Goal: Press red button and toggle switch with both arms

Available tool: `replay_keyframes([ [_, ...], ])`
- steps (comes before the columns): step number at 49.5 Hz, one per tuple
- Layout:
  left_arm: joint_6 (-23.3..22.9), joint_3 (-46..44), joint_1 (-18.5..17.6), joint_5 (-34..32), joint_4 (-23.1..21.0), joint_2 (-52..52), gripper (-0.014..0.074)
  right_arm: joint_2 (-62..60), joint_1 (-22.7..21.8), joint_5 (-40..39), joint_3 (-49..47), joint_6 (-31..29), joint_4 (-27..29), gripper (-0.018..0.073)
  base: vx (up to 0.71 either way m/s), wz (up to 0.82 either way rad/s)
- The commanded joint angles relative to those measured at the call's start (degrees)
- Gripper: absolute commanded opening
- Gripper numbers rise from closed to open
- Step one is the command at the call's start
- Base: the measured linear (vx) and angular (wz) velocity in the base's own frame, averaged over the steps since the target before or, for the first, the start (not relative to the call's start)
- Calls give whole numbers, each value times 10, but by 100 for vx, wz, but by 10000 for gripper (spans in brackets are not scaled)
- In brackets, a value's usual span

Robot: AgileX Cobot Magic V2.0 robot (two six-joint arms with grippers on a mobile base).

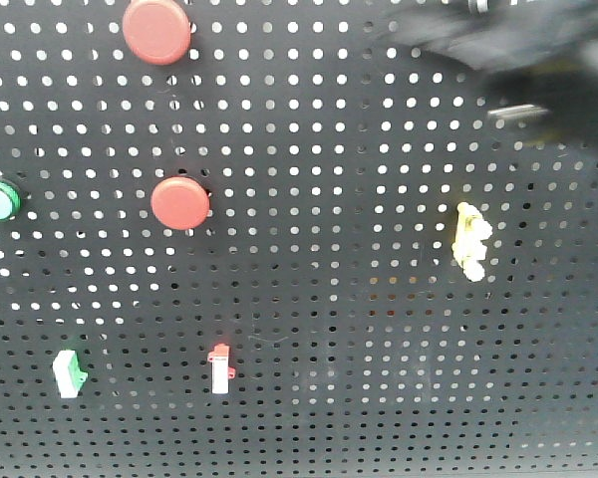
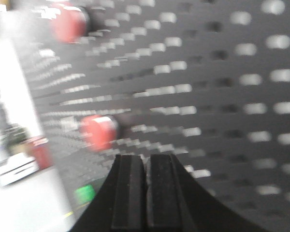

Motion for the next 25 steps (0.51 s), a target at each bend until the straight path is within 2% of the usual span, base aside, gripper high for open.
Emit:
replay_keyframes([
  [1,-6,-15,-1,-21,-17,1,2,-10,2,-66,-21,4,-11,-3,0,0],
  [7,-6,-15,-1,-21,-17,1,2,-10,-2,-84,-21,3,-13,-3,0,0],
  [19,-6,-15,-1,-21,-17,1,2,-11,-43,-84,-21,18,-15,-3,0,0],
  [25,-6,-15,-1,-22,-17,1,2,-11,-61,-79,-21,37,-38,-3,0,0],
])
